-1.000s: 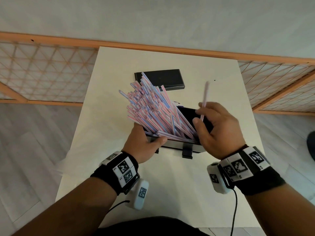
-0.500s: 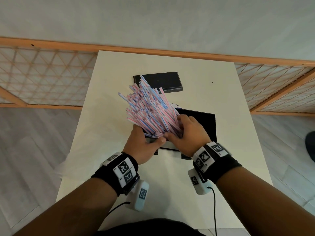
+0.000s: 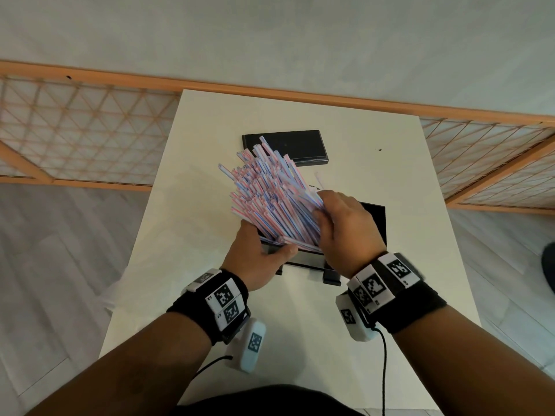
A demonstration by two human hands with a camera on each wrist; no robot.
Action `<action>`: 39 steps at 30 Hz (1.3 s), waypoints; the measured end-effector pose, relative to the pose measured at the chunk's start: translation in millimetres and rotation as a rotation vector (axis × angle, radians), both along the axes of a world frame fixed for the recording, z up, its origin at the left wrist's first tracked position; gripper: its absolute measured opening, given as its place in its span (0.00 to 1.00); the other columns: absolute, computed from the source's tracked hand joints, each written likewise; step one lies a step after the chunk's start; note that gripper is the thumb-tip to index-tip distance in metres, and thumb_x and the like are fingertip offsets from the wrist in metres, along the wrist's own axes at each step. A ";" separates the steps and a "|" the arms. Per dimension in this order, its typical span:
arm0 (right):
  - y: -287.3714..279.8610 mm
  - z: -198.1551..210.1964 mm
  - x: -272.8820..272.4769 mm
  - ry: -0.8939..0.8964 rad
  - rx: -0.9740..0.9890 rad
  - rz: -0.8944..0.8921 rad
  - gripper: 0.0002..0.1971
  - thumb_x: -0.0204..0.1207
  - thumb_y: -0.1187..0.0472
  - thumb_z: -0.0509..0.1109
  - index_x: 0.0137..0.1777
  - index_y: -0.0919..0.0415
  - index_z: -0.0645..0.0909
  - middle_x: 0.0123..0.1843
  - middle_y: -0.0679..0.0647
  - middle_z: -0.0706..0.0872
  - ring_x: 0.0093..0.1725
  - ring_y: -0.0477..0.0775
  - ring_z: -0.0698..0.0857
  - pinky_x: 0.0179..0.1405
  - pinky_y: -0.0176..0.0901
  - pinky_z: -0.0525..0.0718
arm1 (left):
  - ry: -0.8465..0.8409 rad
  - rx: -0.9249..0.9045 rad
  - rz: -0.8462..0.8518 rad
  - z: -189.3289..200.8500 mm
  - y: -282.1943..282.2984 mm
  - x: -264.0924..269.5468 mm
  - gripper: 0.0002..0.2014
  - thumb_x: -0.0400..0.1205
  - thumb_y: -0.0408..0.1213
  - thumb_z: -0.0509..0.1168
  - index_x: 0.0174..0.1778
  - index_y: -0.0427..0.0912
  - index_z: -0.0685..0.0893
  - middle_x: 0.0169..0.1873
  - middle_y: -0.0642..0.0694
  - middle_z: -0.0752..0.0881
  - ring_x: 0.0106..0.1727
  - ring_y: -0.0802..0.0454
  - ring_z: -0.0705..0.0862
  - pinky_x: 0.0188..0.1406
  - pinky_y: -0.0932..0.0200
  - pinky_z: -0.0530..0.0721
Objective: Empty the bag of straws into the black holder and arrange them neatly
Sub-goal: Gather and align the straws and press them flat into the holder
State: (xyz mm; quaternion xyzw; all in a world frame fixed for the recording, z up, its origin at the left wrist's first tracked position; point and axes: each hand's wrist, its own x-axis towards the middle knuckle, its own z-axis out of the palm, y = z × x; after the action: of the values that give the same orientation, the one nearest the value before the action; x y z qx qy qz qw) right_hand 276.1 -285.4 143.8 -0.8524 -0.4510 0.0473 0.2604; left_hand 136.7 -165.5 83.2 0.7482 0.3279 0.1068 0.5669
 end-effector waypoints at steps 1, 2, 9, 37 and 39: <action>-2.7 0.0 -2.4 -0.023 -0.050 0.013 0.19 0.80 0.52 0.54 0.62 0.57 0.79 0.50 0.56 0.85 0.49 0.65 0.81 0.46 0.58 0.82 | 0.001 0.002 0.006 1.1 -0.1 0.1 0.34 0.74 0.44 0.79 0.73 0.50 0.71 0.64 0.53 0.82 0.65 0.56 0.81 0.66 0.58 0.77; -5.5 -1.9 -5.6 -0.032 -0.113 0.026 0.20 0.79 0.49 0.52 0.63 0.55 0.78 0.52 0.55 0.85 0.50 0.65 0.80 0.47 0.59 0.82 | 0.002 -0.002 0.009 2.1 -0.4 -0.2 0.34 0.73 0.44 0.80 0.72 0.51 0.71 0.63 0.53 0.83 0.64 0.57 0.82 0.64 0.58 0.79; -31.9 -20.6 -5.1 0.141 -0.216 -0.067 0.26 0.72 0.41 0.70 0.62 0.59 0.77 0.57 0.55 0.80 0.56 0.61 0.80 0.54 0.47 0.77 | -0.089 -0.157 -0.018 11.6 2.0 -3.3 0.41 0.64 0.52 0.83 0.72 0.52 0.74 0.58 0.60 0.87 0.61 0.61 0.86 0.56 0.55 0.88; -1.8 -7.6 28.7 0.061 -0.218 -0.007 0.15 0.79 0.65 0.63 0.64 0.58 0.77 0.50 0.61 0.82 0.48 0.67 0.80 0.41 0.50 0.76 | -0.004 0.103 -0.017 -8.3 4.0 -0.4 0.28 0.80 0.52 0.71 0.73 0.45 0.72 0.59 0.55 0.84 0.59 0.64 0.81 0.58 0.66 0.74; 0.1 -8.5 26.3 0.062 -0.219 0.009 0.17 0.78 0.65 0.64 0.66 0.58 0.77 0.53 0.61 0.83 0.51 0.68 0.81 0.45 0.52 0.79 | -0.011 0.112 -0.015 -9.0 4.7 -0.6 0.28 0.80 0.53 0.71 0.72 0.44 0.73 0.59 0.55 0.84 0.59 0.63 0.81 0.60 0.63 0.76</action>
State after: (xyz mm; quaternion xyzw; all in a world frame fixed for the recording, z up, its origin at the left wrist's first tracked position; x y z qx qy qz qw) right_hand 302.4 -285.3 135.4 -0.8718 -0.4386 0.1241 0.1792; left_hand 136.1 -160.8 74.2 0.7804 0.3129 0.1249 0.5267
